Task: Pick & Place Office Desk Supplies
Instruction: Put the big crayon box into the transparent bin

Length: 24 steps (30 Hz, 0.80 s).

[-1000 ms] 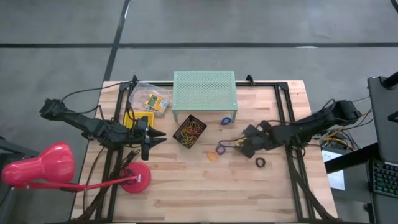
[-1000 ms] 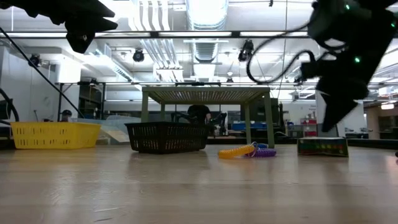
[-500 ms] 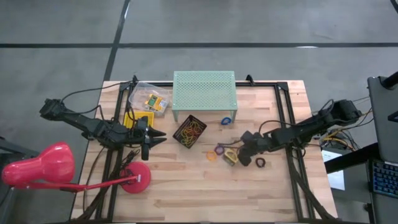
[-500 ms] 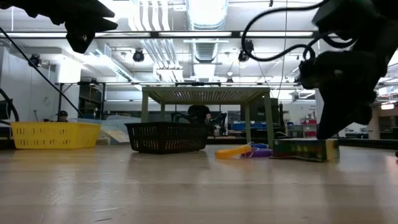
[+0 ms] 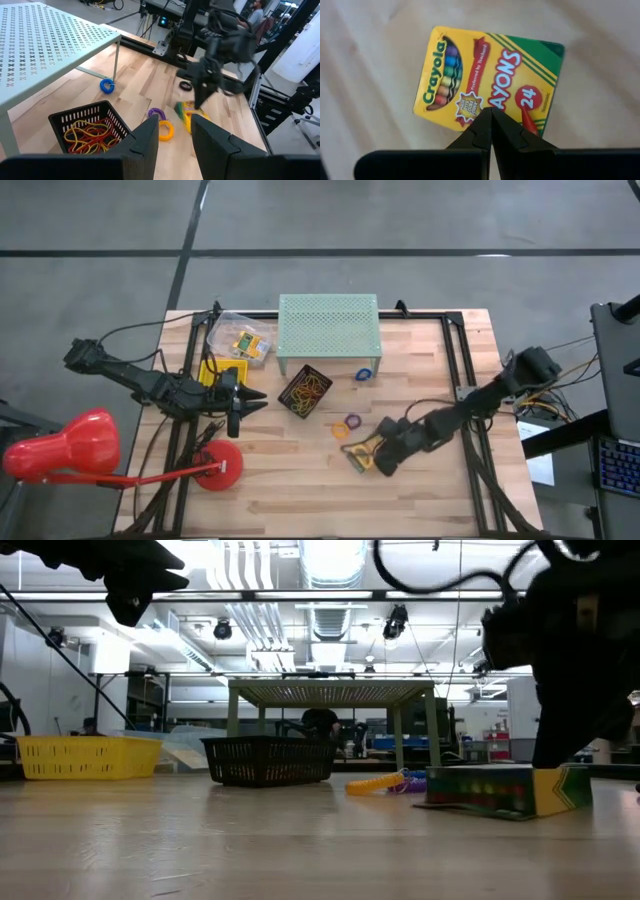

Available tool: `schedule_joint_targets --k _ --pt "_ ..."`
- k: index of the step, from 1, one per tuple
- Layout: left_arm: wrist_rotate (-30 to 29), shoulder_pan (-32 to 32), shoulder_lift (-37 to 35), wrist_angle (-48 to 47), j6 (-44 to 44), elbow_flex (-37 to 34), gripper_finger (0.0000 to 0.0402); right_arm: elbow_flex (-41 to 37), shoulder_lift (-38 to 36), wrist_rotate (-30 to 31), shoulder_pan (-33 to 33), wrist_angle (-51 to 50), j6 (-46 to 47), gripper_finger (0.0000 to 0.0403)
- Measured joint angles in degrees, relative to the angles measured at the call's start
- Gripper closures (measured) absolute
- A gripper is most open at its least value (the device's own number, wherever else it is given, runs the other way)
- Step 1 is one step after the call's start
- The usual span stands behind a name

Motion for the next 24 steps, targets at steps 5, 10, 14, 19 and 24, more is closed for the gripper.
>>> schedule_joint_targets --k 5,10,14,19,24 --pt "0.0 0.0 0.0 0.0 0.0 0.0 0.0283 10.0 7.1 -1.3 1.4 -0.4 -3.6 0.0394" --pt "0.0 0.0 0.0 0.0 -0.2 0.0 0.0283 20.8 15.5 -8.2 0.3 -0.3 -6.7 0.0394" --pt "0.0 0.0 0.0 0.0 -1.5 0.0 0.0283 29.5 23.5 -16.5 -1.6 0.2 -13.5 0.0394" --pt "0.0 0.0 0.0 0.0 -1.5 0.0 0.0283 41.2 32.5 -23.1 -4.0 0.0 -25.0 0.0394" --pt "0.0 0.0 0.0 0.0 -1.5 0.0 0.0283 51.8 38.0 -24.7 -6.4 -3.9 -36.5 0.0394"
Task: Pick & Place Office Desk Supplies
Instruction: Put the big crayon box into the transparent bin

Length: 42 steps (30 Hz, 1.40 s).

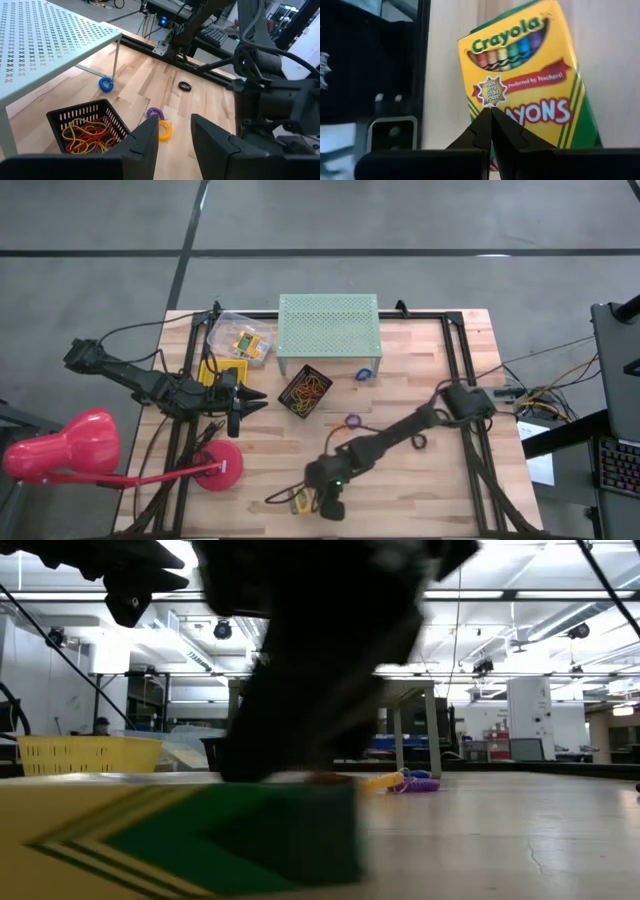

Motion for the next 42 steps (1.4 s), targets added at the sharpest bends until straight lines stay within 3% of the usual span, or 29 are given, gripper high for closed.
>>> schedule_joint_targets --k 10,16,31,42 --pt "0.0 0.0 0.0 -0.2 0.1 0.0 0.0283 11.2 5.5 4.2 -5.2 -3.3 -9.9 0.0394" --pt "0.0 0.0 0.0 -0.7 0.2 0.0 0.0283 11.6 5.9 17.8 -6.7 -3.2 -9.9 0.0394" --pt "0.0 0.0 0.0 -1.0 0.2 0.0 0.0283 11.3 6.0 35.3 -7.0 -3.2 -9.9 0.0394" --pt "0.0 0.0 0.0 -1.5 0.1 0.0 0.0283 11.3 4.8 35.5 -6.8 -3.4 -10.1 0.0394"
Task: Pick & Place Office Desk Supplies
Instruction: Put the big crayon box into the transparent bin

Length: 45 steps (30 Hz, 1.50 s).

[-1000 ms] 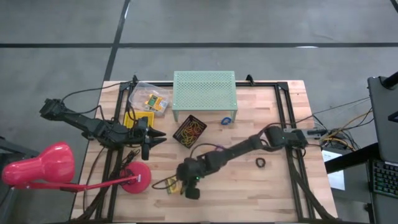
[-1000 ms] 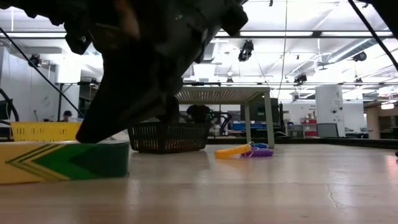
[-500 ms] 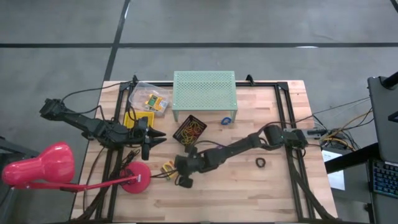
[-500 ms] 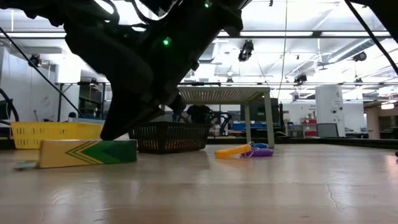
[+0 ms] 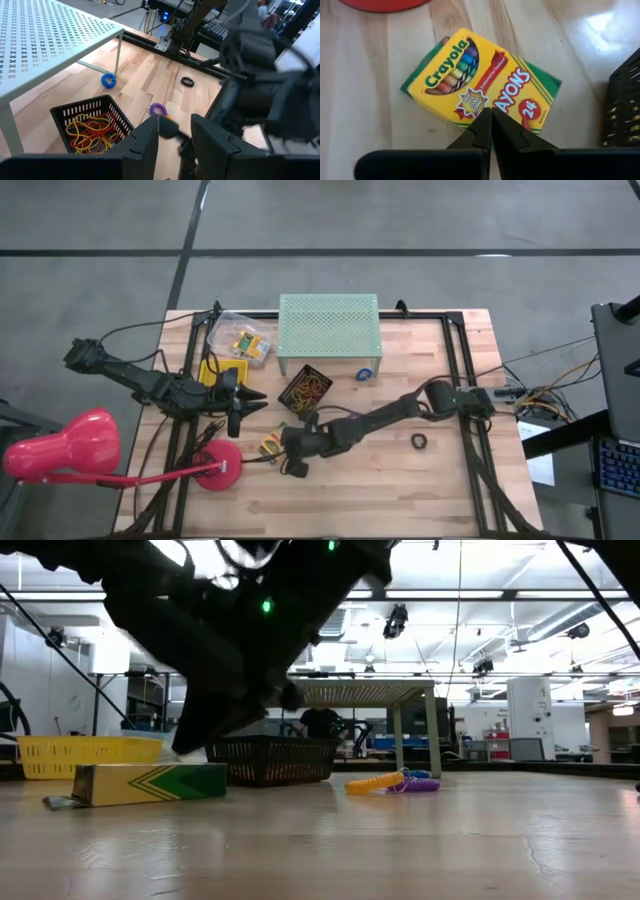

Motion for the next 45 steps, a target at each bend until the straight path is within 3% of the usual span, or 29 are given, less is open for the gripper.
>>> schedule_joint_targets --k 4,8,14,17,23,30,45 --pt "0.0 0.0 0.0 -0.1 0.3 0.0 0.0283 0.0 -4.1 0.0 0.6 -4.1 -0.2 0.0394" --pt "2.0 -0.7 0.1 0.1 8.0 0.0 0.0283 0.0 -8.7 0.9 1.2 -12.6 0.9 0.0394" --pt "3.6 -3.1 1.6 0.3 12.8 0.0 0.0283 -0.2 -13.3 16.9 3.0 -26.9 9.9 0.0394" --pt "4.8 -4.8 2.4 0.6 13.8 0.0 0.0283 -0.3 -14.6 21.7 3.7 -36.0 17.7 0.0394" --pt "6.4 -9.8 4.8 0.2 16.3 0.0 0.0283 -1.3 -15.9 22.7 4.1 -53.1 34.2 0.0394" --pt "6.1 -16.7 12.0 0.2 31.4 0.0 0.0283 -3.3 -16.0 23.0 4.0 -64.7 46.0 0.0394" --pt "2.5 -19.1 32.3 0.3 35.1 0.0 0.0283 -6.3 -16.0 23.0 4.0 -68.4 49.4 0.0394"
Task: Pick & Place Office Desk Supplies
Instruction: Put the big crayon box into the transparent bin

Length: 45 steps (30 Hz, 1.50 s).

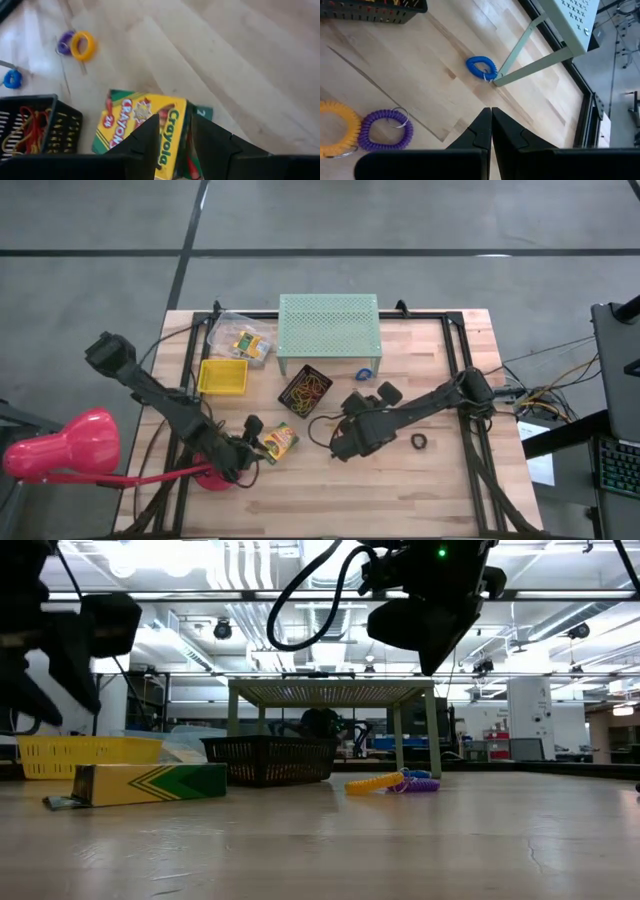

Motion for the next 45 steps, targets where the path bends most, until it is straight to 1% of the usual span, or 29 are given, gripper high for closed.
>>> schedule_joint_targets --k 4,8,11,14,16,23,34,41,45 --pt "-0.2 0.0 2.9 0.5 0.0 0.0 0.0283 -0.1 0.0 0.0 0.0 0.0 0.0 0.0394" --pt "-0.2 0.0 4.3 0.8 0.3 0.0 0.0283 -0.1 0.0 0.0 0.0 0.0 0.0 0.0394" --pt "-0.2 0.0 4.9 0.9 4.8 0.0 0.0283 -0.1 0.0 0.0 0.0 0.0 0.0 0.0394" --pt "-2.1 0.0 5.4 0.9 7.6 0.0 0.0283 -0.1 0.0 0.0 0.0 0.0 0.0 0.0394" --pt "-2.8 0.0 5.5 0.9 7.5 0.0 0.0283 -0.1 0.0 0.0 0.0 0.1 0.0 0.0394" --pt "-2.3 0.0 5.8 0.9 7.3 0.0 0.0283 -0.1 0.0 0.0 0.0 0.1 -0.2 0.0394" --pt "-1.8 0.0 10.5 1.1 7.0 0.3 0.0283 -0.1 0.0 0.0 0.0 0.1 -0.2 0.0394" --pt "-2.3 0.1 9.6 0.9 5.2 0.1 0.0283 -0.1 0.0 0.0 0.0 0.1 -0.9 0.0394" --pt "-2.5 0.1 9.1 0.5 2.3 0.0 0.0283 -0.1 0.0 0.0 0.0 0.2 -1.2 0.0394"
